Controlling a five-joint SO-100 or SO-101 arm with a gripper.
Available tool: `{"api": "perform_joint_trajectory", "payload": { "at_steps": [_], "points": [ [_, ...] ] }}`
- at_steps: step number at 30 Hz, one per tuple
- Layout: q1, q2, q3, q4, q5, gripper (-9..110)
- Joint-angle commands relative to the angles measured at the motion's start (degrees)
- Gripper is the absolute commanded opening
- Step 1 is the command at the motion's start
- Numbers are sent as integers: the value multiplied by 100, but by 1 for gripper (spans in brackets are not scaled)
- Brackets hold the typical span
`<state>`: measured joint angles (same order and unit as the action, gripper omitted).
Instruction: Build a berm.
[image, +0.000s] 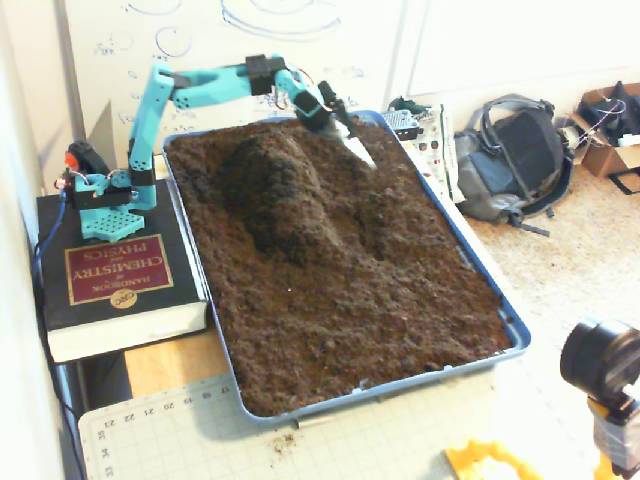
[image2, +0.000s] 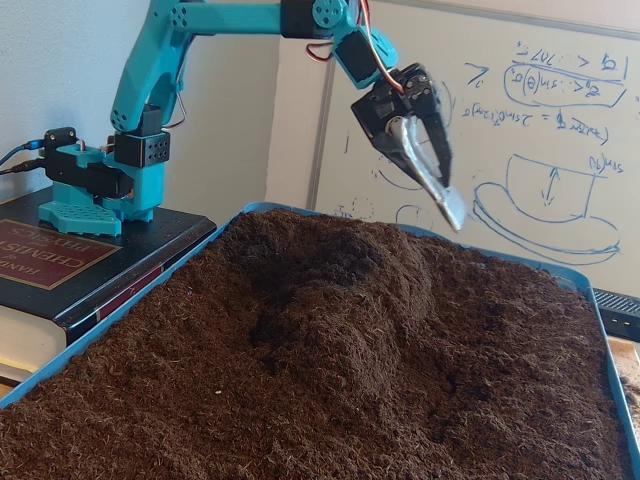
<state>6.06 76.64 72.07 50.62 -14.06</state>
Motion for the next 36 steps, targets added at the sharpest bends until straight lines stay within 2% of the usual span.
{"api": "perform_joint_trajectory", "payload": {
  "at_steps": [1, 10, 26, 36],
  "points": [
    [-18, 1371, 554, 316, 35, 0],
    [-26, 3067, 3067, 765, -70, 0],
    [-773, 5089, 6293, 765, 9, 1],
    [-738, 7189, 8394, 694, 26, 1]
  ]
}}
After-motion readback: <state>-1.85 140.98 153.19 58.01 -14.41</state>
